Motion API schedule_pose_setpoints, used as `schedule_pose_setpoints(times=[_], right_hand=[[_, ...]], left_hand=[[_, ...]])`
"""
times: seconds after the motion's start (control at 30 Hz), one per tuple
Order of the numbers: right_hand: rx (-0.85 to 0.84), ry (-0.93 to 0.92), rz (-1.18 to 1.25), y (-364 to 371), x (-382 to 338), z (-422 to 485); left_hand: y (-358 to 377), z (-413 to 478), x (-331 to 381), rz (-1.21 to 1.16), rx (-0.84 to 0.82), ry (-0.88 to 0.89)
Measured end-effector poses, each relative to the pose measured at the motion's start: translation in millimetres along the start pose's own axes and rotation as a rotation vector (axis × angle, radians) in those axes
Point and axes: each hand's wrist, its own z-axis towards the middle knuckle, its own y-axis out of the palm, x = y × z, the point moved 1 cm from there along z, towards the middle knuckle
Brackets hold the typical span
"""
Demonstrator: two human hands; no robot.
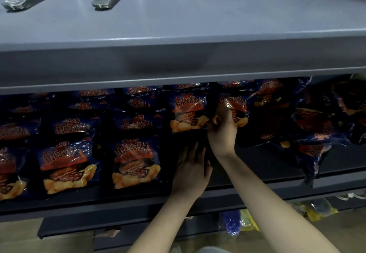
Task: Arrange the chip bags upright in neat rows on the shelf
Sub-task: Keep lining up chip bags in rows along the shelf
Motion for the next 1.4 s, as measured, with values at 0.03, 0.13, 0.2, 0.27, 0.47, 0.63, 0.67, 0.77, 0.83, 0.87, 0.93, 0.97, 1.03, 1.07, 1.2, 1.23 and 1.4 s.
schedule_pose_setpoints(times=[0.03,0.13,0.2,0.27,0.47,0.63,0.67,0.77,0.83,0.87,0.93,0.97,1.03,1.07,1.2,1.23,1.4], right_hand=[[0.026,-0.025,-0.005,-6.8,-3.1,1.5],[0.144,-0.073,-0.050,-30.0,-8.7,12.9],[0.184,-0.038,-0.073,-45.5,-8.5,27.0],[0.155,0.063,-0.101,-57.4,-3.8,44.7],[-0.180,0.457,-0.178,-62.2,27.2,66.4],[-0.018,0.351,-0.211,-55.3,37.6,55.7],[0.034,0.336,-0.196,-55.4,35.1,53.8],[0.225,0.285,-0.108,-59.5,20.3,48.8],[0.325,0.250,-0.023,-65.3,5.6,46.8],[0.354,0.247,0.047,-68.9,-1.9,45.7],[0.336,0.262,0.199,-77.1,-14.4,41.7],[0.279,0.263,0.280,-81.7,-18.3,37.9],[0.062,0.268,0.466,-89.2,-19.1,27.2],[-0.078,0.281,0.550,-91.7,-15.3,20.1],[-0.493,0.461,0.723,-94.6,8.7,-12.0],[-0.529,0.518,0.745,-94.5,16.1,-19.1],[-0.615,0.571,0.614,-90.9,34.8,-38.2]], left_hand=[[0.2,0.3,-0.2,0.007,-0.003,-0.004],[0.8,1.4,-0.2,0.015,-0.014,-0.022],[0.5,1.4,0.0,0.031,-0.013,-0.018],[0.1,1.2,-0.2,0.043,-0.007,-0.011],[0.2,0.5,-1.1,0.029,0.001,-0.006],[-1.2,0.4,-0.2,0.016,0.005,-0.009],[-1.3,0.4,-0.3,0.014,0.005,-0.013],[-1.5,0.2,-0.6,0.014,0.017,-0.009],[-1.1,0.4,-0.5,0.015,0.027,-0.008],[-0.5,0.4,-0.7,0.011,0.037,-0.009],[0.5,-0.2,-1.5,-0.008,0.067,-0.009],[0.1,-0.7,-1.9,-0.030,0.085,0.001],[-3.9,-2.9,-2.0,-0.132,0.127,0.023],[-6.5,-4.3,-2.5,-0.235,0.148,0.017],[-18.2,-9.4,-6.8,-0.808,0.218,-0.137],[-21.1,-10.0,-7.4,-0.895,0.218,-0.151],[-30.2,-8.1,-13.1,-1.081,0.132,-0.189]])
